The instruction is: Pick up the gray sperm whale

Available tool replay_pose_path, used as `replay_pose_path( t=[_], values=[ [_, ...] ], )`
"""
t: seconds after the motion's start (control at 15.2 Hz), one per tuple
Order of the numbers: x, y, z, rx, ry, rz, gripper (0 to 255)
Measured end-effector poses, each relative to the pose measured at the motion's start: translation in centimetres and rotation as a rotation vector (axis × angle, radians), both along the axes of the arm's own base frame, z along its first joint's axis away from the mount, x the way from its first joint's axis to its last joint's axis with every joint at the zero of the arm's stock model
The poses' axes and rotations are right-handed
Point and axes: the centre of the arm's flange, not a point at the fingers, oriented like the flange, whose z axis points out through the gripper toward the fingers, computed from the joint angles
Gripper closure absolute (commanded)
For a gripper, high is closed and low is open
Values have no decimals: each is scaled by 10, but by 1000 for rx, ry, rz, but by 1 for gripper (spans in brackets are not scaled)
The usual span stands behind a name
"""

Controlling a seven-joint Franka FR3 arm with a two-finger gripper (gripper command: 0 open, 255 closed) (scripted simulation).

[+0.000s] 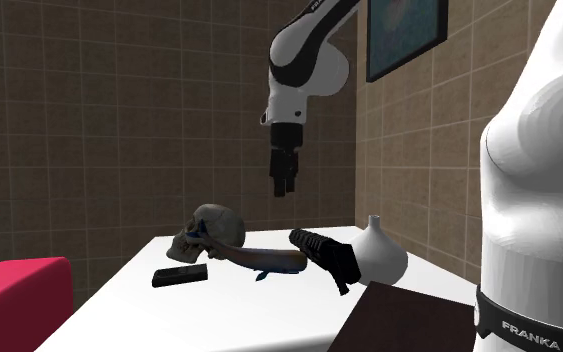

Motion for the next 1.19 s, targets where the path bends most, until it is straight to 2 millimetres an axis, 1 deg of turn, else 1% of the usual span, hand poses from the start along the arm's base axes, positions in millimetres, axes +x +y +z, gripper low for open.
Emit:
replay_pose_path(
  t=[0.26,0.4,0.59,0.73,0.92,1.06,1.19],
  values=[
    [28,-11,-38,-14,-30,51,0],
    [43,-21,-55,-22,-46,76,0],
    [66,-29,-85,-33,-69,115,0],
    [82,-39,-103,-41,-84,140,0],
    [108,-42,-128,-52,-107,179,0],
    [124,-51,-147,-60,-122,205,0],
    [144,-56,-164,-68,-138,230,0]
  ],
)
